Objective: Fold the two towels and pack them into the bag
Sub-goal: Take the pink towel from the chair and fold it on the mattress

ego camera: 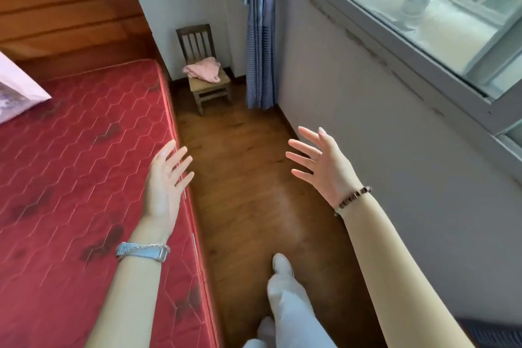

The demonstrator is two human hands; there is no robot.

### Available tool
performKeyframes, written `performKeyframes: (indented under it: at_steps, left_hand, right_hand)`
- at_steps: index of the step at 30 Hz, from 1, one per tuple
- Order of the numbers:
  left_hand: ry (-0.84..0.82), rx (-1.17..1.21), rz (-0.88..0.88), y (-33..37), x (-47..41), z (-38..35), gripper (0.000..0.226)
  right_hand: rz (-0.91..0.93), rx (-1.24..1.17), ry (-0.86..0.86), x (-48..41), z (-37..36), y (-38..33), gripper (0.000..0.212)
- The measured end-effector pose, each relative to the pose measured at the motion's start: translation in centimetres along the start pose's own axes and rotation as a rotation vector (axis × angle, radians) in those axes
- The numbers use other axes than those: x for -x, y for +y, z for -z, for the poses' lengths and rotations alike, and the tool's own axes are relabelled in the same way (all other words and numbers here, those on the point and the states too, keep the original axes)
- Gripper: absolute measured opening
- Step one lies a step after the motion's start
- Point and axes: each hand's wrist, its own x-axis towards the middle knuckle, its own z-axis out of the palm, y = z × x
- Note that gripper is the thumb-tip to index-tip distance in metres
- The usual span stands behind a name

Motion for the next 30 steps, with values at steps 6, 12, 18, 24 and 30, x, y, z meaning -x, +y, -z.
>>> performKeyframes:
  at_steps: [6,12,18,24,30]
  left_hand:
    - [0.055,0.005,-0.046,1.0,-4.8,-1.5,0.048]
    - [0.117,0.019,-0.068,2.0,-10.8,-4.5,0.047]
    - [0.18,0.045,-0.065,2.3,-15.5,-6.9,0.046]
    - [0.239,0.049,-0.051,2.3,-19.7,-7.6,0.044]
    - [0.261,0.055,-0.044,3.0,-24.9,-7.6,0.045]
  right_hand:
    - [-0.019,0.022,-0.079,-7.3,-0.7,-2.7,0.045]
    - [-0.029,0.045,-0.136,-15.1,-0.8,-6.4,0.047]
    - [-0.045,0.068,-0.186,-21.8,-0.8,-10.0,0.045]
    - [-0.066,0.083,-0.227,-27.1,-1.9,-11.6,0.045]
    - [-0.088,0.09,-0.227,-32.4,-3.2,-12.5,0.044]
